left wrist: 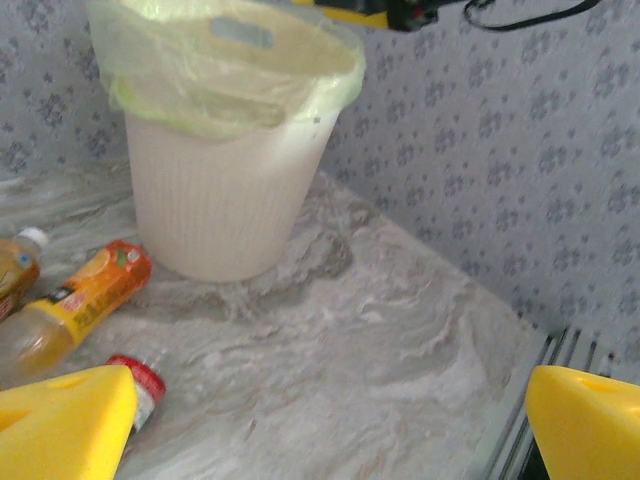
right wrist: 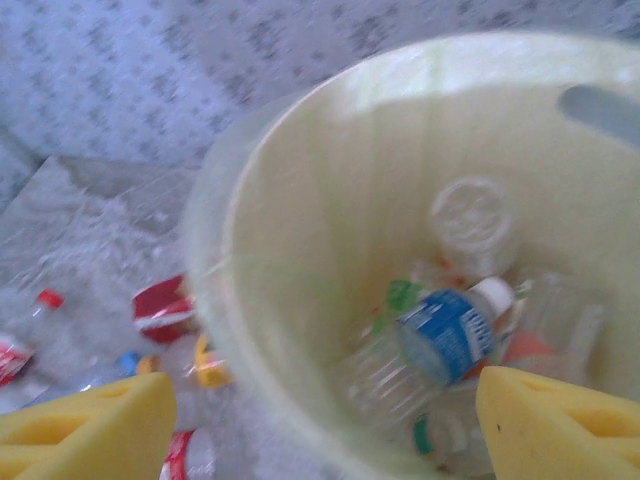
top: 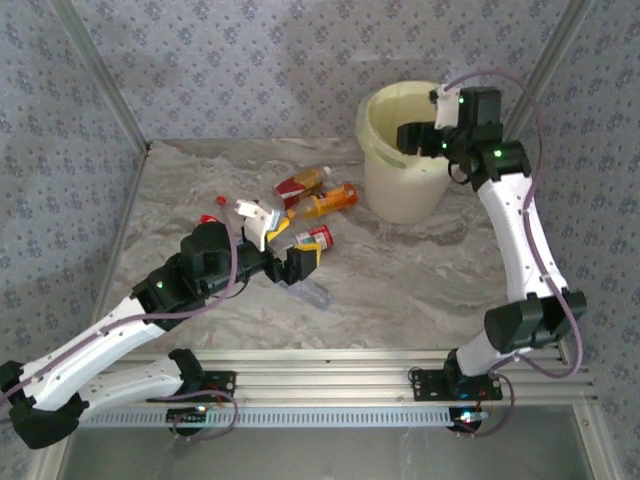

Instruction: Put the plastic bottles in the bin

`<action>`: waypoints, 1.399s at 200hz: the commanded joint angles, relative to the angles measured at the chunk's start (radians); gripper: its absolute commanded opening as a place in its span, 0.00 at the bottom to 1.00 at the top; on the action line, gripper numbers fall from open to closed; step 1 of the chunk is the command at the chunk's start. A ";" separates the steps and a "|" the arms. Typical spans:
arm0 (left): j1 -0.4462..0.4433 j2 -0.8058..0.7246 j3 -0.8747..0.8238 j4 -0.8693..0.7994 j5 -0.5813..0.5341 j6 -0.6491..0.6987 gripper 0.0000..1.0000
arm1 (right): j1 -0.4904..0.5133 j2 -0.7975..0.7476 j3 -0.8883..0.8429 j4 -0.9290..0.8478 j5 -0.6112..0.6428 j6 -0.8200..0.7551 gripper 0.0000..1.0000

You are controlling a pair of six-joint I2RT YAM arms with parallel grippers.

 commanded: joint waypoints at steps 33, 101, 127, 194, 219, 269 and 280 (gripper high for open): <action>0.004 -0.063 0.038 -0.261 0.014 0.124 1.00 | 0.194 -0.187 -0.234 0.005 -0.001 -0.047 0.83; 0.004 -0.151 0.006 -0.367 -0.015 0.149 1.00 | 0.463 -0.229 -0.434 -0.017 0.055 -0.055 0.86; 0.003 -0.180 -0.009 -0.395 -0.024 0.168 1.00 | 0.559 -0.177 -0.470 -0.019 0.093 -0.064 0.88; 0.004 -0.225 -0.047 -0.405 -0.040 0.191 1.00 | 0.686 0.030 -0.484 0.024 0.137 -0.070 0.93; 0.003 -0.246 -0.058 -0.412 -0.044 0.199 1.00 | 0.718 0.112 -0.473 0.046 0.143 -0.067 0.93; 0.004 -0.262 -0.074 -0.412 -0.055 0.205 1.00 | 0.767 0.262 -0.445 0.073 0.181 -0.060 0.92; 0.004 -0.262 -0.075 -0.412 -0.056 0.204 1.00 | 0.778 0.288 -0.434 0.068 0.196 -0.060 0.91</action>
